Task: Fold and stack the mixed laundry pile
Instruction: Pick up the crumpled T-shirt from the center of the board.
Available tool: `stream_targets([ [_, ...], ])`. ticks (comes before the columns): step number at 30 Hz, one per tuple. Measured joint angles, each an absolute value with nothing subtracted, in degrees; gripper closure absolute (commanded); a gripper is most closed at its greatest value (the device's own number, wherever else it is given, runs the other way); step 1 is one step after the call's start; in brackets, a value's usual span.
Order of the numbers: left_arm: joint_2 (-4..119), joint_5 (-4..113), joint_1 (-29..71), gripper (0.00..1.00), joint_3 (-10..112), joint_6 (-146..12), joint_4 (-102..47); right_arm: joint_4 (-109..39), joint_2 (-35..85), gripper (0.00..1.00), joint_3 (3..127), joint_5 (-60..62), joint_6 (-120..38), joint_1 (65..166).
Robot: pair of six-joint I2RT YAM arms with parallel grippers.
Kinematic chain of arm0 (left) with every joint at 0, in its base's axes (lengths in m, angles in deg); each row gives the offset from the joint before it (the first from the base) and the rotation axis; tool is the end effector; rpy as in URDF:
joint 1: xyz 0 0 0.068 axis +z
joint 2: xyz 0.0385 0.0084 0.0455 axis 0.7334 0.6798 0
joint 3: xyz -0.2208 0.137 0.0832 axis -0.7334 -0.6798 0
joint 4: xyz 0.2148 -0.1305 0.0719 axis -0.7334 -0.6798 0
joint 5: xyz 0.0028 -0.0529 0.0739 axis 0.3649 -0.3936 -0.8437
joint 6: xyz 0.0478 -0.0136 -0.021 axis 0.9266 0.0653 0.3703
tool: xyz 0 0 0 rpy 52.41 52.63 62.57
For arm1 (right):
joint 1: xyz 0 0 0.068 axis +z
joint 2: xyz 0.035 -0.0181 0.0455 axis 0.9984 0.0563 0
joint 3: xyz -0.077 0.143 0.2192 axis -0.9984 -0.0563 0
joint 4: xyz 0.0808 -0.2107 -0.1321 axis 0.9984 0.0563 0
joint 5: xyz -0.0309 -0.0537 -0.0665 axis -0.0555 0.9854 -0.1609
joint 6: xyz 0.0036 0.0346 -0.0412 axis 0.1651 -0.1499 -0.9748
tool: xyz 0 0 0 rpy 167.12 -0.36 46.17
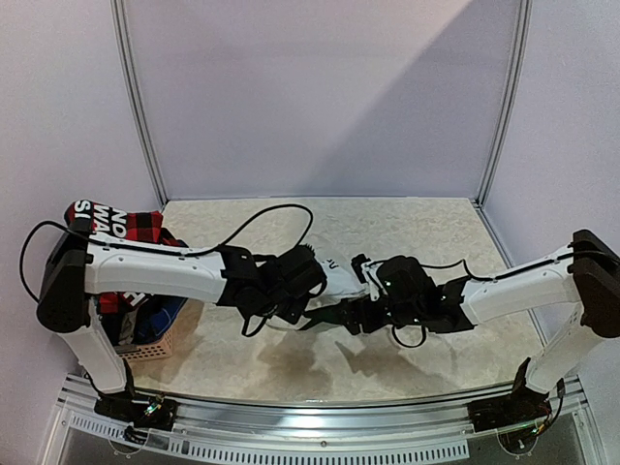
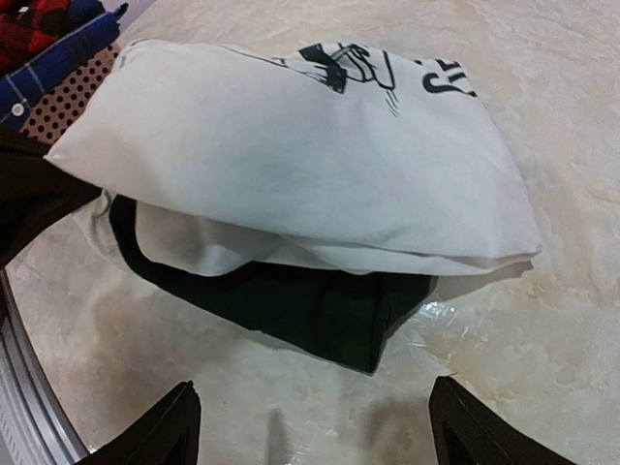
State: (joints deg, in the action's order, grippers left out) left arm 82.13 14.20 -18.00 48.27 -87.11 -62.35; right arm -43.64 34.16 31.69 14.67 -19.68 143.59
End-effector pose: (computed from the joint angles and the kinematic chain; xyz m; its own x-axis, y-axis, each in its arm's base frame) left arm 0.1663 -0.3142 0.2047 -0.6688 0.4014 -0.6258 0.3774 0.9085 0.1794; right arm 0.1752 0.2615 0.1665 -0.6806 -0.1830 -0.7094 -0.5331 0.7879 0.3081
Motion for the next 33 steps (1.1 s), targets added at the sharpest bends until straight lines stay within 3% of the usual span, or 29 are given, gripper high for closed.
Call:
stream_targets([
  [12, 79.88, 11.99, -18.02, 1.0, 51.96, -86.52, -67.24, -52.82, 41.18, 0.38, 36.22, 1.03, -16.91, 143.46],
  [21, 79.9, 12.67, -18.02, 1.0, 51.9, -86.56, -66.74, -55.4, 46.82, 0.49, 39.08, 0.07, -13.5, 143.37],
  [27, 80.08, 13.0, -18.04, 1.0, 50.78, -86.58, -65.8, -56.51, 47.76, 0.66, 40.89, 0.98, -12.51, 143.37],
  [33, 80.64, 13.3, -18.04, 1.0, 50.47, -86.58, -65.23, -56.53, 51.14, 0.67, 44.15, 2.62, -11.86, 143.37],
])
